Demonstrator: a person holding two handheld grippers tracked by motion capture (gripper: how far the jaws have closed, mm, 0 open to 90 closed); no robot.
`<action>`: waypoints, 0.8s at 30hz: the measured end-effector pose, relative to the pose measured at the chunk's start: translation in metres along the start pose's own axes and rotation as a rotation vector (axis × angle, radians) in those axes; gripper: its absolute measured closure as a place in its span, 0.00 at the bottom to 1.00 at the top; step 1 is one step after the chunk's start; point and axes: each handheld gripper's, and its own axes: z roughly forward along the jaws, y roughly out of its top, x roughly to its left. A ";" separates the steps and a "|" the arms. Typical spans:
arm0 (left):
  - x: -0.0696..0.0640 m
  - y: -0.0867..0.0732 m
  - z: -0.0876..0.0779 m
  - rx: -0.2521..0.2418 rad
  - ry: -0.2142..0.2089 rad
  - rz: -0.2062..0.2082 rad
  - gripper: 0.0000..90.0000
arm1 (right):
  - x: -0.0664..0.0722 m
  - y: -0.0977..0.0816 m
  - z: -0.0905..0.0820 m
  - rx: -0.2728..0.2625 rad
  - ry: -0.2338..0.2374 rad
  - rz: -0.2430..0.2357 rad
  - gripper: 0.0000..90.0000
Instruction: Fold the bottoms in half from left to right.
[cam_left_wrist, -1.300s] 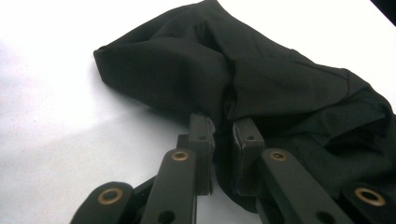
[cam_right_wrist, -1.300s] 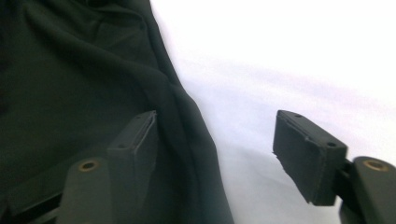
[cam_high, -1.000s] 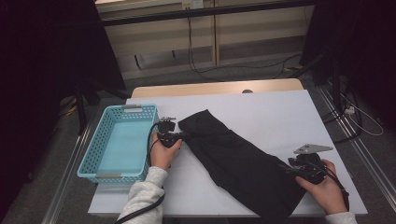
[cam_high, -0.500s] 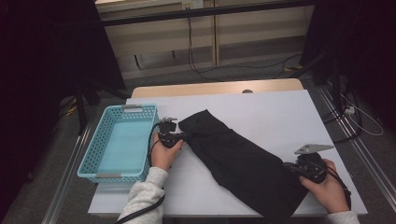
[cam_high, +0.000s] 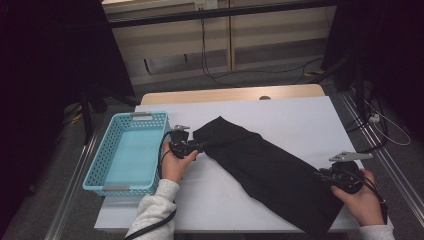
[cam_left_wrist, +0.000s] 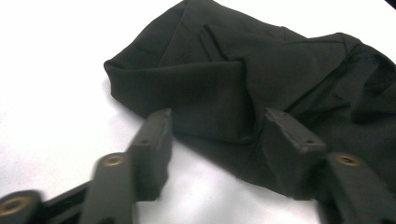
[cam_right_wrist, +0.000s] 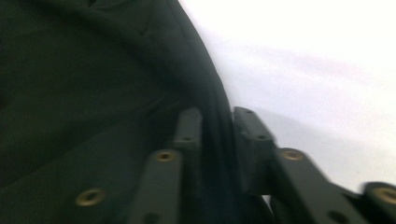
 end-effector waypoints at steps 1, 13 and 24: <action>0.000 0.000 0.000 0.001 -0.002 0.004 0.44 | 0.000 0.000 0.000 0.000 0.000 0.000 0.75; 0.001 0.000 -0.003 -0.005 0.031 0.090 0.25 | 0.024 0.018 0.006 -0.080 0.084 -0.028 0.45; -0.004 -0.003 -0.012 -0.020 0.012 0.103 0.23 | 0.086 0.046 0.032 -0.098 0.217 -0.150 0.41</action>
